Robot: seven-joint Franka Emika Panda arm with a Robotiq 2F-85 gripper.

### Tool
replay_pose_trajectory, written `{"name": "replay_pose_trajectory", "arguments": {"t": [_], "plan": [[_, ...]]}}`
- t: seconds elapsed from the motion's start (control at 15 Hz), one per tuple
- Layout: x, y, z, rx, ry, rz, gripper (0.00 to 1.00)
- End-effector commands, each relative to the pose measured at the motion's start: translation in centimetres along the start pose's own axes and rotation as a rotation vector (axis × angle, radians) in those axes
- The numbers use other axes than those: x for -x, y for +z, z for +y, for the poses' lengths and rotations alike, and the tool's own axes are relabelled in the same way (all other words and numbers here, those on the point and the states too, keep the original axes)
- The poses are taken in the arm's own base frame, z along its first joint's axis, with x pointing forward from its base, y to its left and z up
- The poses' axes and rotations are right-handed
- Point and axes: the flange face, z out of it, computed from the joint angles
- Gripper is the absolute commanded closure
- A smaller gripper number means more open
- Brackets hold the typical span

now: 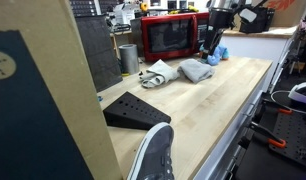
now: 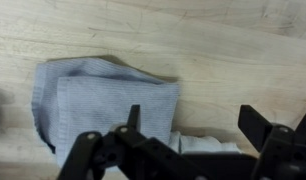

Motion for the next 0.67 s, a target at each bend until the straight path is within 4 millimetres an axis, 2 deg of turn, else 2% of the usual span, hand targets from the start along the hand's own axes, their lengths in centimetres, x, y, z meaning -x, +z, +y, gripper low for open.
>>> {"name": "replay_pose_trajectory", "arguments": {"t": [0.0, 0.33, 0.6], "plan": [[-1.7, 3.4, -0.2, 0.045, 0.025, 0.005, 0.00], [-4.0, 6.9, 0.0, 0.111, 0.016, 0.030, 0.00], [-5.7, 9.3, 1.7, 0.176, 0.020, 0.017, 0.00]]}}
